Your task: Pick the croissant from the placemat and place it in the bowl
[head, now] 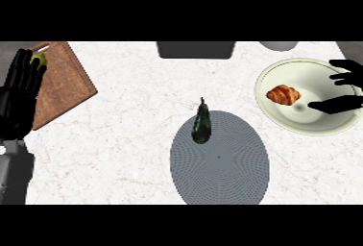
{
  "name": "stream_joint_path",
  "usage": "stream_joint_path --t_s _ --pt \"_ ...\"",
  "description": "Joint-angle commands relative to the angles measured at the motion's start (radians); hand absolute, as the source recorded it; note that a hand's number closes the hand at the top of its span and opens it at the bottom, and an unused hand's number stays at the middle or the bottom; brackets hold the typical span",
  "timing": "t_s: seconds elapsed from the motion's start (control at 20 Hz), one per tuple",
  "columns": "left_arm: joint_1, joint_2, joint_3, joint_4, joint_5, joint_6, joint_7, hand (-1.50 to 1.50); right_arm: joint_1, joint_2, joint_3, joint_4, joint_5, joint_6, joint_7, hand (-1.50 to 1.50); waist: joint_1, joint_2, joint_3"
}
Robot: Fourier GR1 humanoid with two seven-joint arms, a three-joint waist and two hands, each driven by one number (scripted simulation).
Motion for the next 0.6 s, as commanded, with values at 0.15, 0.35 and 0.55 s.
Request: stream_joint_path --t_s 0.15,0.35,0.55 --pt "0.021 0.008 0.007 0.013 -0.004 -0.011 -0.018 0.00 -0.008 0.072 -0.134 0.073 -0.068 -0.241 -0.204 -1.50 -0.007 -0.001 0.000" --pt "0.040 0.011 0.013 -0.050 0.013 -0.010 0.022 0.00 -0.002 -0.040 -0.264 0.108 -0.154 -0.241 -0.275 -1.50 -0.010 -0.004 0.000" --pt "0.016 -0.001 0.001 -0.030 -0.006 0.015 0.044 0.00 0.028 -0.137 -0.350 0.115 -0.233 -0.176 -0.259 -1.50 -0.026 -0.006 -0.001"
